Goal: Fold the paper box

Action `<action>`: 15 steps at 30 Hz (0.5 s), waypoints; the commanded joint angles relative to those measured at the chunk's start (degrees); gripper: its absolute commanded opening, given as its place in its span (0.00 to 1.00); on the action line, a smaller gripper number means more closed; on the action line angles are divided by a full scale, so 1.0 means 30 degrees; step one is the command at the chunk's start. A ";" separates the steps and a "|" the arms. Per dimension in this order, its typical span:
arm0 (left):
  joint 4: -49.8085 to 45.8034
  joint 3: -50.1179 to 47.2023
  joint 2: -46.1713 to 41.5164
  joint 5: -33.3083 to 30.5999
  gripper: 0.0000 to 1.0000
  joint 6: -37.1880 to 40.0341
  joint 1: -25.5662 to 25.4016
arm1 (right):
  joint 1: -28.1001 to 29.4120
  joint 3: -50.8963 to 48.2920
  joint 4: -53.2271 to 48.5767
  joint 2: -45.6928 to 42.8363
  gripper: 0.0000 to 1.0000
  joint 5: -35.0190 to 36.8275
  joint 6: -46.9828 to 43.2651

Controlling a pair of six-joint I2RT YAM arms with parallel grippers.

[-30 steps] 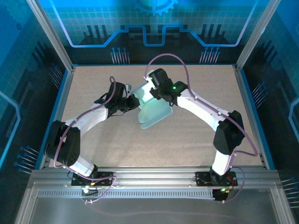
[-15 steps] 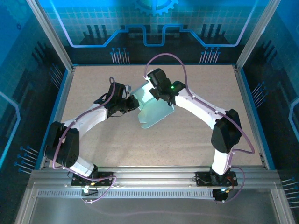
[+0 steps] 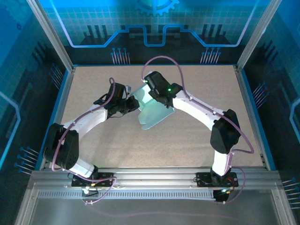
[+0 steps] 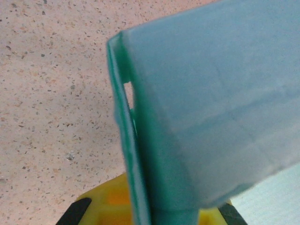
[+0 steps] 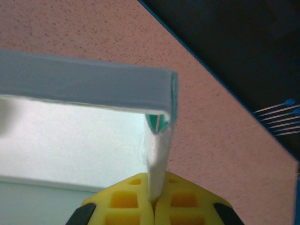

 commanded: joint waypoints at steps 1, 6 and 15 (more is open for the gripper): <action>0.1836 0.0764 -0.1015 0.1198 0.00 0.0015 -0.0444 | 0.0954 0.0046 -0.0211 0.0898 0.00 0.1163 -0.0896; 0.1669 0.0921 -0.0956 0.1121 0.00 -0.0141 -0.0441 | 0.1254 -0.0062 0.0112 0.1150 0.25 0.2030 -0.0940; 0.1464 0.1040 -0.0969 0.0890 0.00 -0.0491 -0.0446 | 0.1338 -0.0507 0.0291 0.1238 0.00 0.2924 -0.0912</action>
